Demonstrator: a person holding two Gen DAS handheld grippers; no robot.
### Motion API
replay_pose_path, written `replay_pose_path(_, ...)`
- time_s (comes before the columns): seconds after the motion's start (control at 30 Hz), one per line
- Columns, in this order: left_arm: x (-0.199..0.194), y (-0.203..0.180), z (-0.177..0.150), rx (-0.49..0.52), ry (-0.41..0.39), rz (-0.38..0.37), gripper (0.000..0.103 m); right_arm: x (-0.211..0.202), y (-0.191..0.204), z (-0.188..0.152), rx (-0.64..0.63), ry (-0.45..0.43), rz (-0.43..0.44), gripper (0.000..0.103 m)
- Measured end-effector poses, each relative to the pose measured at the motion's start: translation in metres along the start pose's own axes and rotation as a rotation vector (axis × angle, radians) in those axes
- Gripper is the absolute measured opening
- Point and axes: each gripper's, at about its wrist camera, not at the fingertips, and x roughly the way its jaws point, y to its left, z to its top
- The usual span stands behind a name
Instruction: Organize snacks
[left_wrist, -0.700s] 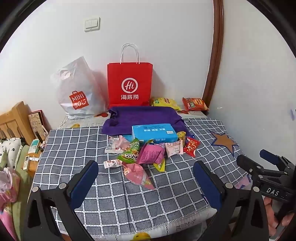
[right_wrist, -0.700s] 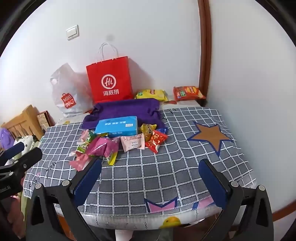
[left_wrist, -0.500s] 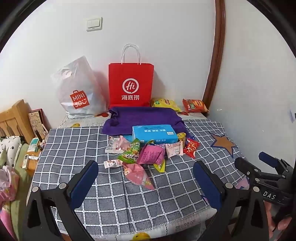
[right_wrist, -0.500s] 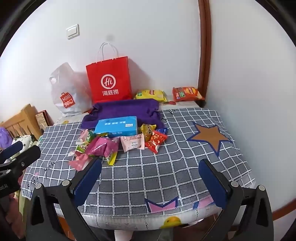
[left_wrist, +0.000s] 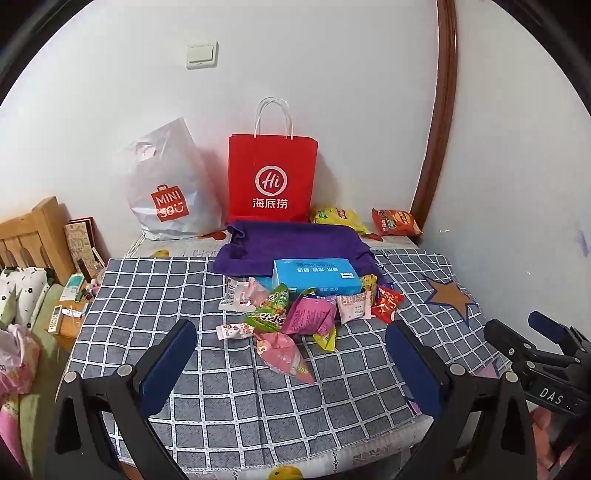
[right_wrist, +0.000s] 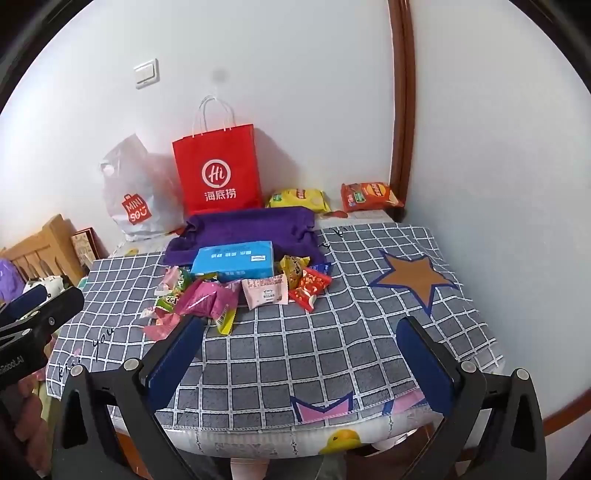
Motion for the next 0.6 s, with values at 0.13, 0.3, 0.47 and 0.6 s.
replay_pose_path(0.13, -0.0006, 0.0002, -0.0005, 0.0, 0.002, 0.002, 0.102, -0.0023, 0.0006, 0.0008, 0.0, -0.006, -0.007, 0.103)
replay_pose_path(0.3, -0.0001, -0.0006, 0.0015, 0.004, 0.012, -0.008, 0.102, -0.0029, -0.0027, 0.0007, 0.01, -0.003, -0.002, 0.103)
replay_pose_path(0.47, -0.0014, -0.0013, 0.0019, 0.009, 0.009, -0.011, 0.102, -0.0043, -0.0029, 0.0004, 0.01, -0.007, 0.0, 0.103)
replay_pose_path(0.6, -0.0014, -0.0015, 0.0024, 0.011, 0.007, -0.012, 0.102, -0.0058, -0.0036, 0.001, 0.009, -0.011, -0.002, 0.103)
